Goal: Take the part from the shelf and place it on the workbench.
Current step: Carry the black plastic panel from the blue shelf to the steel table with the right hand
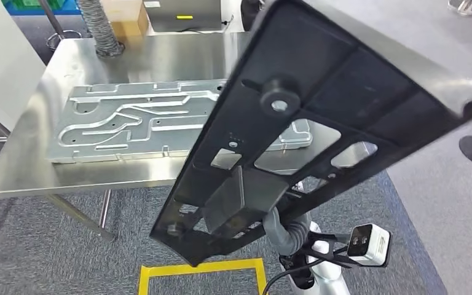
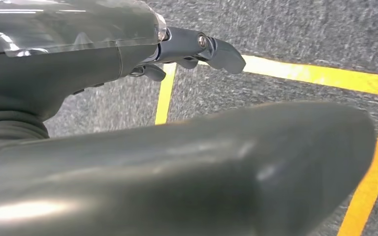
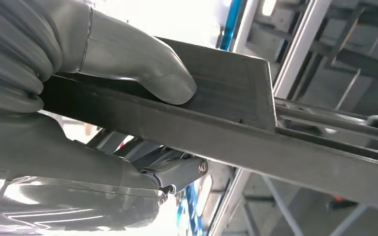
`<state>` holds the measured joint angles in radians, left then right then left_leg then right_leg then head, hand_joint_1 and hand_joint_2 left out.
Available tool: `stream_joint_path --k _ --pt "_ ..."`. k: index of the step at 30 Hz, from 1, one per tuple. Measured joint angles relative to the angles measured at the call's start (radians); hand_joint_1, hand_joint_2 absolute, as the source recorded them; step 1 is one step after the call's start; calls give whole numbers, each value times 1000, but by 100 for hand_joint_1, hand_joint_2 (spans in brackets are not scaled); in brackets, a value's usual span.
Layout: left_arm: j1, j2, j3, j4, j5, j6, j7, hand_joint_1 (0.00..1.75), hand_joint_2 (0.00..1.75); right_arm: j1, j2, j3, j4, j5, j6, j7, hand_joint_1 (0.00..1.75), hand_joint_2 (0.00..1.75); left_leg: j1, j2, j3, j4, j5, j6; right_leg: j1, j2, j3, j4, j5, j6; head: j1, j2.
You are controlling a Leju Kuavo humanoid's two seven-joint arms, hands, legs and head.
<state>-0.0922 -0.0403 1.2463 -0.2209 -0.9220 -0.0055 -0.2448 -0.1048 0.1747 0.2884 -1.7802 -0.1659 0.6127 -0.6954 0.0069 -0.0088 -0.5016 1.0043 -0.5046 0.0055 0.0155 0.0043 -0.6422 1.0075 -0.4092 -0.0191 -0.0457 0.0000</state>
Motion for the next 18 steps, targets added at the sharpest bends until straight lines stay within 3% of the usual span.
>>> stream_joint_path --k 3,4,7,8,9,11,13,14,18 --pt "-4 2 0 0 -1 2 1 0 0 -3 4 -3 -2 0 -1 0 175 175 3 2 -4 38 -13 -16 -8 1 31 -16 -2 -14 0 0" --pt "-6 3 0 0 -1 3 1 0 0 -5 6 -4 -2 0 -2 0 175 175 4 3 -28 84 -28 -21 -10 0 42 -19 -6 -17 0 0" --pt "-4 4 0 0 -1 4 3 0 0 -7 8 -5 -2 -2 -4 0 175 175 7 3 -142 257 -98 -31 -10 1 63 -20 -26 -22 -1 0" --pt "-2 4 0 0 -1 5 3 0 0 -6 8 -5 -2 -2 -5 0 175 175 8 3 -165 274 -105 -32 -10 2 73 -19 -35 -21 0 0" --pt "-1 4 0 0 -1 6 4 0 0 -6 8 -5 -2 -3 -6 0 175 175 8 3 -172 256 -91 -32 -11 3 84 -19 -43 -19 0 0" --pt "0 6 0 0 0 8 5 0 0 -6 8 -5 -2 -4 -6 0 175 175 8 4 -143 136 1 -27 -11 3 108 -18 -63 -13 0 0" --pt "0 6 0 0 1 12 8 0 0 -7 8 -6 -2 -6 -8 0 175 175 5 5 -114 35 65 -18 -9 5 123 -13 -81 -4 0 0" --pt "1 6 0 0 1 14 10 0 0 -7 8 -6 -2 -7 -10 0 175 175 3 5 -110 15 77 -12 -8 5 127 -10 -87 3 0 0" --pt "1 6 1 0 4 25 16 0 0 -9 8 -12 -13 -12 -12 0 175 175 4 3 -92 7 76 12 -9 5 121 28 -105 26 0 0"
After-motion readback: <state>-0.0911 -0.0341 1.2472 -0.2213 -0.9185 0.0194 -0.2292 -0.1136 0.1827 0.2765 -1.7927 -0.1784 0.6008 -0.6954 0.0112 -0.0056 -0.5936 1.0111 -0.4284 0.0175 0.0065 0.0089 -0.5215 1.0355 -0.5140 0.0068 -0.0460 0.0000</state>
